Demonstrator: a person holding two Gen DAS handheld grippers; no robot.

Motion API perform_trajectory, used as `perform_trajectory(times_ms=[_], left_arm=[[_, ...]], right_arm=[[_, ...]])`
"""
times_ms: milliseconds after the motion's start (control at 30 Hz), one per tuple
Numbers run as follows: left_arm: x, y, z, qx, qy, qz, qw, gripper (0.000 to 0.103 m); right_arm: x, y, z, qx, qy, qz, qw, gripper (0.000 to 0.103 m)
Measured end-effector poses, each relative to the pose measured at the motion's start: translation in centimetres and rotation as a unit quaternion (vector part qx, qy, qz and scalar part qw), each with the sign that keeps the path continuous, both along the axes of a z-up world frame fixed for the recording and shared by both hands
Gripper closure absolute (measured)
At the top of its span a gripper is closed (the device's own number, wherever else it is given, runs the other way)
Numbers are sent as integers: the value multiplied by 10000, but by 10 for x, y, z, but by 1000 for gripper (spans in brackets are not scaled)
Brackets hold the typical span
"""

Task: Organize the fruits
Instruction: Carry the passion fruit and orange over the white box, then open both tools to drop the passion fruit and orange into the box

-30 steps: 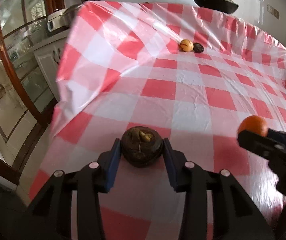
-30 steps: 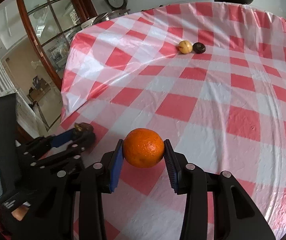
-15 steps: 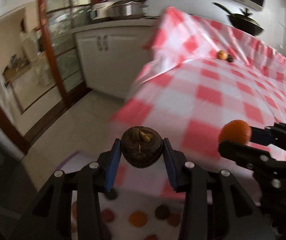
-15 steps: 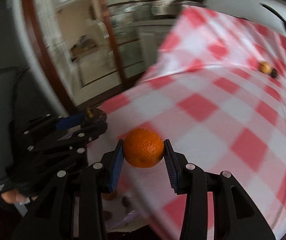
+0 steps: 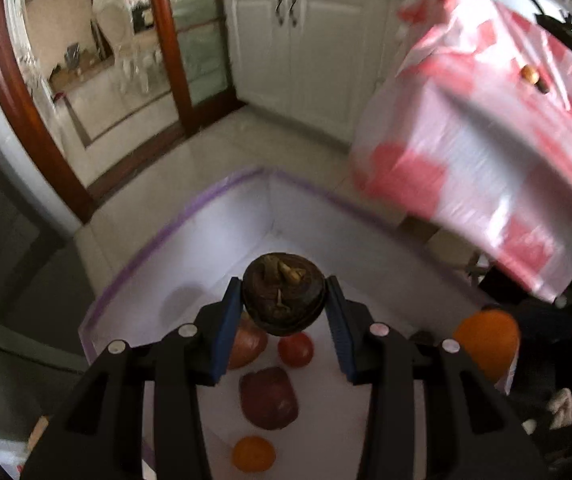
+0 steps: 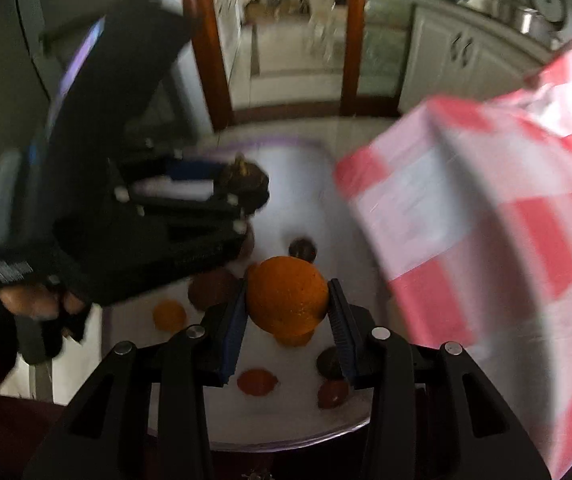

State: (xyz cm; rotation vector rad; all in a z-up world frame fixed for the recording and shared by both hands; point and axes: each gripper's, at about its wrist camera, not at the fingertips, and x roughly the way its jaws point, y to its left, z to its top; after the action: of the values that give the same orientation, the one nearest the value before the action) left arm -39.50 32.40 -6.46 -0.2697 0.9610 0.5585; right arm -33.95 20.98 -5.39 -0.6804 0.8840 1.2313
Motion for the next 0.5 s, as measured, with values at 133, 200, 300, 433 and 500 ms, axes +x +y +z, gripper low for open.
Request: perform_trajectory(times_ms=[133, 200, 300, 433, 500], left_arm=[[-5, 9, -24, -204, 323, 103, 9992, 61], [-7, 12, -33, -297, 426, 145, 9985, 61], [-8, 17, -45, -437, 526, 218, 9974, 61], [-9, 22, -56, -566, 586, 296, 9962, 60], [-9, 21, -58, -577, 619, 341, 9958, 60]], right_arm=[[-12, 12, -31, -493, 36, 248, 9985, 63], [-17, 16, -40, -647, 18, 378, 9972, 63], [-24, 19, -50, -804, -43, 537, 9953, 63], [-26, 25, -57, -916, -23, 585, 9941, 63], [-25, 20, -57, -933, -13, 583, 9939, 62]])
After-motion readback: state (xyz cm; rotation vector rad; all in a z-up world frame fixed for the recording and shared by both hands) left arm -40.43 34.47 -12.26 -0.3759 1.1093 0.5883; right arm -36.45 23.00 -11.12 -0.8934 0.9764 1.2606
